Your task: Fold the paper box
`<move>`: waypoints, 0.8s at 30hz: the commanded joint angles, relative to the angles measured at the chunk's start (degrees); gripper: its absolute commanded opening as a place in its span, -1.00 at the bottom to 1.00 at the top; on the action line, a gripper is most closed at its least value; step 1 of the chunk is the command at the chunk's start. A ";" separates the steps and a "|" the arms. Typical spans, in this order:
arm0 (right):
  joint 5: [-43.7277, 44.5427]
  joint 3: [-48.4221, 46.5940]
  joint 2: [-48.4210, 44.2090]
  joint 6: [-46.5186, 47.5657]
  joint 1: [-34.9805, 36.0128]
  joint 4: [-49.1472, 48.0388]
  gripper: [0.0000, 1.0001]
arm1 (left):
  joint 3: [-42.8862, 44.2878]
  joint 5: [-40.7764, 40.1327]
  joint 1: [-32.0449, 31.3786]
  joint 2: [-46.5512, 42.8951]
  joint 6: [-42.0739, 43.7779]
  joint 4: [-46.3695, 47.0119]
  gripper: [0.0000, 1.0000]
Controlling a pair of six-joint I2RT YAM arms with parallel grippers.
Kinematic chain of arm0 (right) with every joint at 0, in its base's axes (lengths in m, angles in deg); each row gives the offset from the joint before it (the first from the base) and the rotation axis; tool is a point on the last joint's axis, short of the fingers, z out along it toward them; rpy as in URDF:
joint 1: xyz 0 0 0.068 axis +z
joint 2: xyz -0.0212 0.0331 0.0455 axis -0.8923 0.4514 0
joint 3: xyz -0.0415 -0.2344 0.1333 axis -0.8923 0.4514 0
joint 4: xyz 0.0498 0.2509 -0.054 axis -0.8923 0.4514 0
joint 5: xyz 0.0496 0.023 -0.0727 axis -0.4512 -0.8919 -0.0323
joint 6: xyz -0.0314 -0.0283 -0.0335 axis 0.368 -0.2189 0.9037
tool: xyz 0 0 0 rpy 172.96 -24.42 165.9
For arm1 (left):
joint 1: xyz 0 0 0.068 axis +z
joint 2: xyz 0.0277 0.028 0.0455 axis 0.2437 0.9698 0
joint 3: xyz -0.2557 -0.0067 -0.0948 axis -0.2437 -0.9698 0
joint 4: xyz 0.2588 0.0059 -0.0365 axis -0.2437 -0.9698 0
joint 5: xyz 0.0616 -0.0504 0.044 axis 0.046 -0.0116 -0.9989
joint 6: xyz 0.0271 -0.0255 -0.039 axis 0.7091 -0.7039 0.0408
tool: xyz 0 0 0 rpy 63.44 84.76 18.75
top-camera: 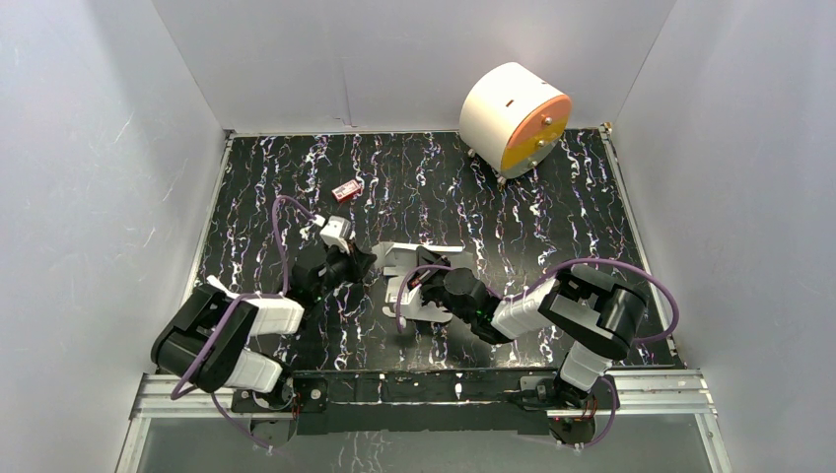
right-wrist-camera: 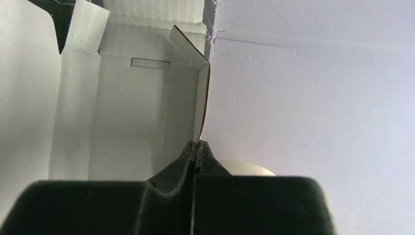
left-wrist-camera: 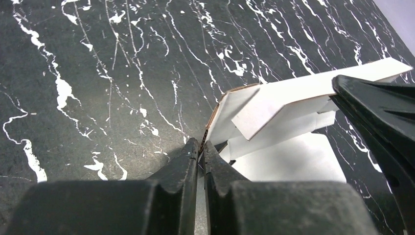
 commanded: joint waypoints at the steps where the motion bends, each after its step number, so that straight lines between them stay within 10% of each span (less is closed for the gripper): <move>1: -0.05 -0.20 0.01 3.24 0.88 -3.31 -1.00 | -1.07 1.72 -0.86 -3.82 3.81 3.64 -0.96; 24: 2.58 1.27 6.95 12.85 2.88 -13.96 -1.00 | -4.04 -8.39 -14.61 -9.31 9.88 1.69 -1.00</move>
